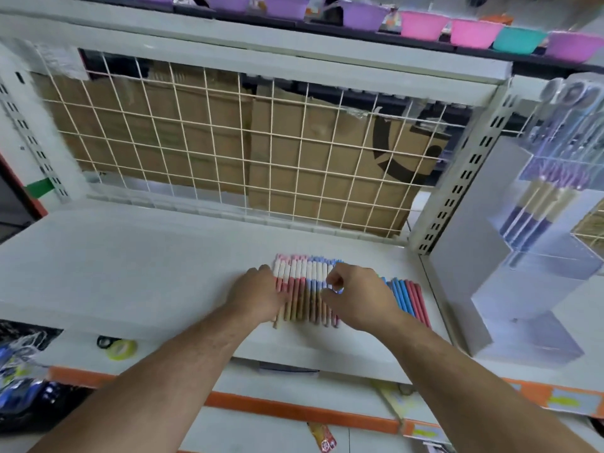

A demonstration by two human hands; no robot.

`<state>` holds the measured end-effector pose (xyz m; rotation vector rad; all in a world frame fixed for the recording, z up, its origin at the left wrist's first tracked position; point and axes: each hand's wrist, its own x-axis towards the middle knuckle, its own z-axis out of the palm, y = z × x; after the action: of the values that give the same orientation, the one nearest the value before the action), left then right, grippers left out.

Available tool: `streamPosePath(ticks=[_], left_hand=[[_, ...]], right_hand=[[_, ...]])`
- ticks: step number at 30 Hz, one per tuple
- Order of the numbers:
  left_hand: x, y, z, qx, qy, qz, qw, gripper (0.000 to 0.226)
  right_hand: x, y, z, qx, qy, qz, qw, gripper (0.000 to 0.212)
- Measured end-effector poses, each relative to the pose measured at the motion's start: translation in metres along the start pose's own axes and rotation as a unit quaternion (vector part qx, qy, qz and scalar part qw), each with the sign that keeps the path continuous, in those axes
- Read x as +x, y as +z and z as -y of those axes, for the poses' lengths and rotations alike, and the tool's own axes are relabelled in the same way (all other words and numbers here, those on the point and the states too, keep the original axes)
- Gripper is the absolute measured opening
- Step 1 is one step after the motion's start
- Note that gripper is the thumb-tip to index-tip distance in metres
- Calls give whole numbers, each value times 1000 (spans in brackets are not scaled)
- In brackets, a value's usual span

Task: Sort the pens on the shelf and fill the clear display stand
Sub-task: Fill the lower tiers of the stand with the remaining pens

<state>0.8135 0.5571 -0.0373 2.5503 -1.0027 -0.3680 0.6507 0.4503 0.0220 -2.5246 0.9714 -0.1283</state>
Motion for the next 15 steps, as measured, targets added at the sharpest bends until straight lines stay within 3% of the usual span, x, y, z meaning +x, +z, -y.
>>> streamPosePath(ticks=[11, 15], left_hand=[[12, -8, 3, 50, -41, 48, 997, 13], [11, -11, -2, 117, -36, 80, 989, 25]], right_hand=[[11, 6, 5, 15, 2, 11, 1000, 14], [10, 4, 3, 19, 6, 10, 1000, 15]])
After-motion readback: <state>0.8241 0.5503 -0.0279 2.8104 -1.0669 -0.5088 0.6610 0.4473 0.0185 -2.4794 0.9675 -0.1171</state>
